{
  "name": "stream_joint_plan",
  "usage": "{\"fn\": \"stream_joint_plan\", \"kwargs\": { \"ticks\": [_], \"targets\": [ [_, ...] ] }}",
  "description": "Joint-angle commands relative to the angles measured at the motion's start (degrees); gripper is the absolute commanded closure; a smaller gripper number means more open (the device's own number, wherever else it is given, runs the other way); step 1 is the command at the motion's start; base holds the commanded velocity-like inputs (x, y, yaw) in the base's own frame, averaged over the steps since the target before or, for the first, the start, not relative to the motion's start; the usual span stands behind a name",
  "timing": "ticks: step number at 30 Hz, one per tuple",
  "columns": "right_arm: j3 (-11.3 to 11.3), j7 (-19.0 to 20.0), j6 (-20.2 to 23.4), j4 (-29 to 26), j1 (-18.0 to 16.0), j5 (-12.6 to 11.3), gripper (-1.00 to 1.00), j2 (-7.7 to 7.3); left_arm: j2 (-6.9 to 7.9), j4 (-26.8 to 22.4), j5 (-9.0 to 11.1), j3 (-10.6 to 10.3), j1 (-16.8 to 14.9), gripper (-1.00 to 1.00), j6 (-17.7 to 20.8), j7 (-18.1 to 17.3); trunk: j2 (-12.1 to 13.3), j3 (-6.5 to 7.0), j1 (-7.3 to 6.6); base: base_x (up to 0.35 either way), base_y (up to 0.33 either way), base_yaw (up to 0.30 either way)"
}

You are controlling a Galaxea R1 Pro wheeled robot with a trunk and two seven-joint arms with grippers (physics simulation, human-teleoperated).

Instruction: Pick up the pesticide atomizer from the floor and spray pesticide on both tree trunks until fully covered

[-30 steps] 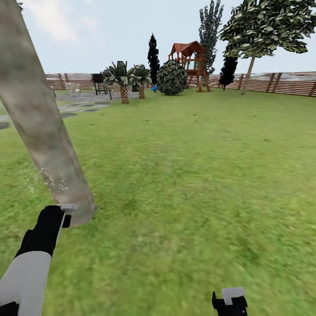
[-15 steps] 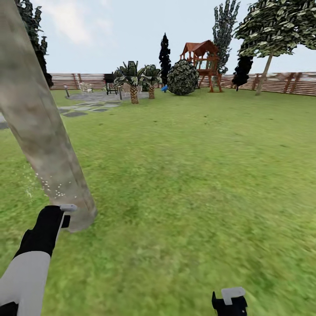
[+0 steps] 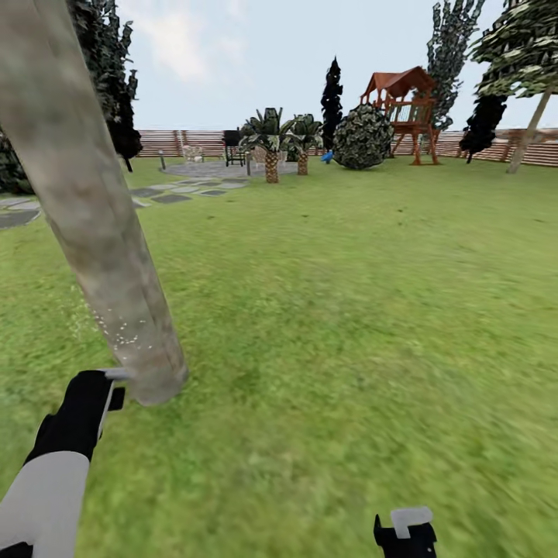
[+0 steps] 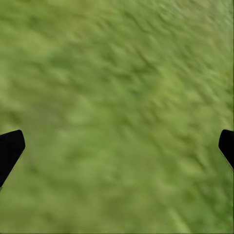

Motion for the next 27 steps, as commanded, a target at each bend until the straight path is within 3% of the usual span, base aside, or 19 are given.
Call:
{"fn": "stream_joint_plan", "kwargs": {
  "ticks": [1, 6, 21, 27],
  "targets": [
    [-0.4, -0.2, -0.2, 0.0, 0.0, 0.6, -1.00, 0.03, -0.37, -0.1, -0.5, 0.0, -0.1, 1.00, 0.2, -0.1, 0.0, -0.05, 0.01, 0.222, -0.195, 0.277],
    [-0.4, -0.2, -0.1, 0.0, 0.0, 0.6, -1.00, 0.03, -0.37, -0.2, -0.6, 0.1, -0.1, 1.00, 0.2, -0.1, 0.0, -0.05, 0.01, 0.166, -0.234, 0.248],
    [-0.4, -0.2, -0.2, 0.0, 0.0, 0.6, -1.00, -0.06, -0.26, -0.2, -0.6, -0.1, -0.1, 1.00, 0.3, -0.1, 0.0, -0.05, 0.01, 0.138, -0.261, 0.010],
    [-0.4, -0.2, -0.2, 0.0, 0.0, 0.6, -1.00, -0.06, -0.45, -0.3, -0.7, -0.1, -0.6, 1.00, 0.8, -0.2, 0.0, -0.05, 0.01, -0.027, -0.268, 0.205]
  ]
}}
